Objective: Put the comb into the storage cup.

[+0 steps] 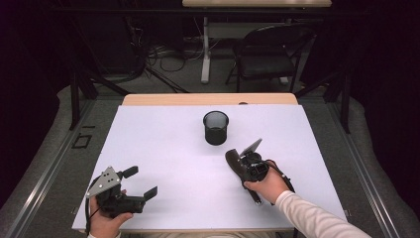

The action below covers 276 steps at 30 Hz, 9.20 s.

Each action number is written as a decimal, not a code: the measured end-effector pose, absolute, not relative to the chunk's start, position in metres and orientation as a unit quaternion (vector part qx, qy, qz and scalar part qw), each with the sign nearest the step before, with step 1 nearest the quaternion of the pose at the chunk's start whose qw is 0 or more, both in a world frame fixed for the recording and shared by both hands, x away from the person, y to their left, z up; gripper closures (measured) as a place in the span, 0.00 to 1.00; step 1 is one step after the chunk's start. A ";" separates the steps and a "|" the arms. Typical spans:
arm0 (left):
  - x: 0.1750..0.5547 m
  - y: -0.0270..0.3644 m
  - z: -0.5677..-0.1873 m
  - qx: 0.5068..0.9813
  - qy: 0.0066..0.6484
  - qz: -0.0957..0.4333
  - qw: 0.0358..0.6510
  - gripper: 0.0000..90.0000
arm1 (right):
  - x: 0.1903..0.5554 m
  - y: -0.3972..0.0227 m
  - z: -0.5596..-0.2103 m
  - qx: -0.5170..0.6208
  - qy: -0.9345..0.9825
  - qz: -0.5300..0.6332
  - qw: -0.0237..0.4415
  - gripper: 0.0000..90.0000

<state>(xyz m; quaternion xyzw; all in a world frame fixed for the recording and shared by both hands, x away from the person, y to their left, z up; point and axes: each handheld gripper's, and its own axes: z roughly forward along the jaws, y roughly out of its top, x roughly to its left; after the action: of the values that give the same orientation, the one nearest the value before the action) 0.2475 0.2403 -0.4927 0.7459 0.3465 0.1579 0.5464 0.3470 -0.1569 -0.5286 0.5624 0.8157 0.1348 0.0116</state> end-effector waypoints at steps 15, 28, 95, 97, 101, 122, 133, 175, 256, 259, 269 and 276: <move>0.248 0.240 -0.493 0.746 0.347 0.158 0.546 0.01 | 0.348 -0.164 -0.517 0.553 0.826 0.110 0.004 0.81; 0.248 0.240 -0.493 0.746 0.348 0.160 0.545 0.01 | 0.342 -0.166 -0.513 0.542 0.830 0.134 0.010 0.81; 0.249 0.240 -0.494 0.747 0.350 0.162 0.541 0.03 | 0.327 -0.162 -0.467 0.453 0.848 0.251 0.116 0.81; 0.249 0.239 -0.495 0.747 0.350 0.162 0.541 0.03 | 0.326 -0.161 -0.465 0.445 0.849 0.255 0.128 0.81; 0.249 0.239 -0.495 0.747 0.351 0.163 0.541 0.03 | 0.324 -0.159 -0.462 0.434 0.850 0.264 0.141 0.81; 0.249 0.239 -0.495 0.748 0.351 0.164 0.539 0.04 | 0.319 -0.150 -0.457 0.389 0.852 0.300 0.182 0.81; 0.249 0.239 -0.495 0.749 0.352 0.163 0.538 0.05 | 0.318 -0.148 -0.455 0.372 0.847 0.323 0.198 0.81; 0.297 0.207 -0.445 0.735 0.352 0.124 0.566 0.27 | 0.312 -0.132 -0.442 0.297 0.829 0.398 0.257 0.81; 0.333 0.173 -0.421 0.702 0.365 0.019 0.611 0.48 | 0.307 -0.107 -0.455 0.280 0.798 0.458 0.274 0.81; 0.334 0.172 -0.420 0.701 0.366 0.017 0.612 0.48 | 0.307 -0.107 -0.456 0.281 0.798 0.459 0.272 0.81; 0.338 0.171 -0.420 0.697 0.371 0.018 0.614 0.47 | 0.305 -0.104 -0.459 0.276 0.800 0.459 0.270 0.81; 0.343 0.172 -0.418 0.691 0.378 0.016 0.615 0.48 | 0.303 -0.102 -0.460 0.273 0.802 0.460 0.268 0.81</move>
<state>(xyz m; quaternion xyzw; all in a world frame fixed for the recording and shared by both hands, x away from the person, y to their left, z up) 0.3433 0.1722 -0.4182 0.6912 0.3785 0.0159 0.6155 0.3035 -0.1024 -0.4596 0.2731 0.8016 0.4595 0.2678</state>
